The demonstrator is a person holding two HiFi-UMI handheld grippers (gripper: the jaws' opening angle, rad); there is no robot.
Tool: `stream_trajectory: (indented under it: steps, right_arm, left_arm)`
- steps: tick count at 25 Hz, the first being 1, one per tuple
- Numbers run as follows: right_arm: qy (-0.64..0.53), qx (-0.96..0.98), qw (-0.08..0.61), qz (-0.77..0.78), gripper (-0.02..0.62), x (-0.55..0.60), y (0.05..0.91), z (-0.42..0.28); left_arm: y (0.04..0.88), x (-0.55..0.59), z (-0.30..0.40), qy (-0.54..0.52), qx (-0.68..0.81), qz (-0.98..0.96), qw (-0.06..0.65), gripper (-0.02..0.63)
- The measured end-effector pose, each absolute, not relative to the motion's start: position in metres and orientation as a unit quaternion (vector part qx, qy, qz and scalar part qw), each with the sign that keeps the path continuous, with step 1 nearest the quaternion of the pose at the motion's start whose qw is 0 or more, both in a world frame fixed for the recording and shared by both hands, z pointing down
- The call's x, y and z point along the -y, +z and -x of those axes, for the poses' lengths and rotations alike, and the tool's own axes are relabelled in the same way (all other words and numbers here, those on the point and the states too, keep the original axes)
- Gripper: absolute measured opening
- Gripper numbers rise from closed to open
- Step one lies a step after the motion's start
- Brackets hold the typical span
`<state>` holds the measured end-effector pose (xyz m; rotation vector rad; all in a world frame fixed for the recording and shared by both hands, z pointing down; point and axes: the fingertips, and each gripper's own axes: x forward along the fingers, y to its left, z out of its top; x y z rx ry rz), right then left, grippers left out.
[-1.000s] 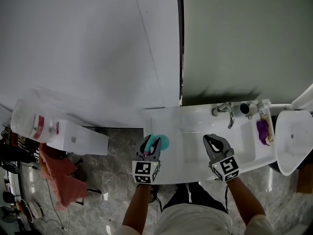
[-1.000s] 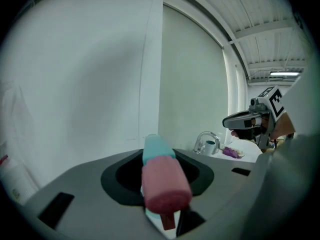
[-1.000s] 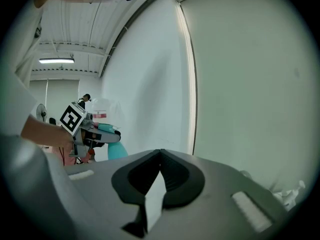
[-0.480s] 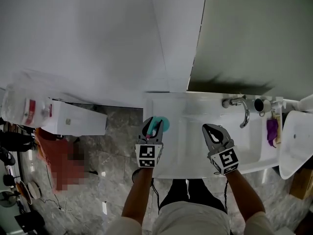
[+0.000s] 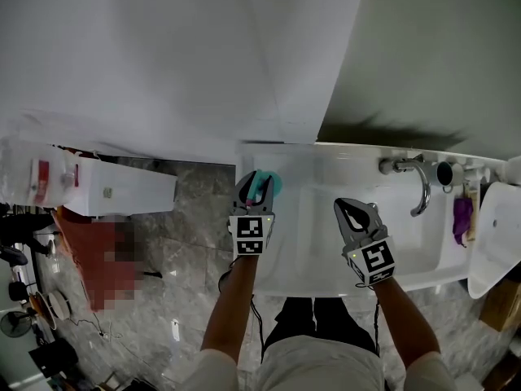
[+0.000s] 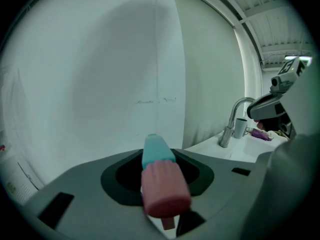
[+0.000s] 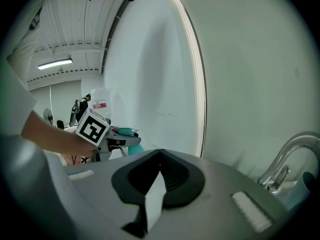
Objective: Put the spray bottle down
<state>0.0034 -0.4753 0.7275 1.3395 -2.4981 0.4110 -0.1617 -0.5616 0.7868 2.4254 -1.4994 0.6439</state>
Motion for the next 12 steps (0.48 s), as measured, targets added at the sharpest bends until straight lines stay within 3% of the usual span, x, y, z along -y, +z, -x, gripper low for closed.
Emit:
stream_trajectory:
  steps: [12]
  right_arm:
    - [0.162,0.856,0.137,-0.471,0.011,0.480,0.745,-0.009]
  left_arm:
    - [0.820,0.593,0.167,0.248,0.526,-0.806,0.111,0.152]
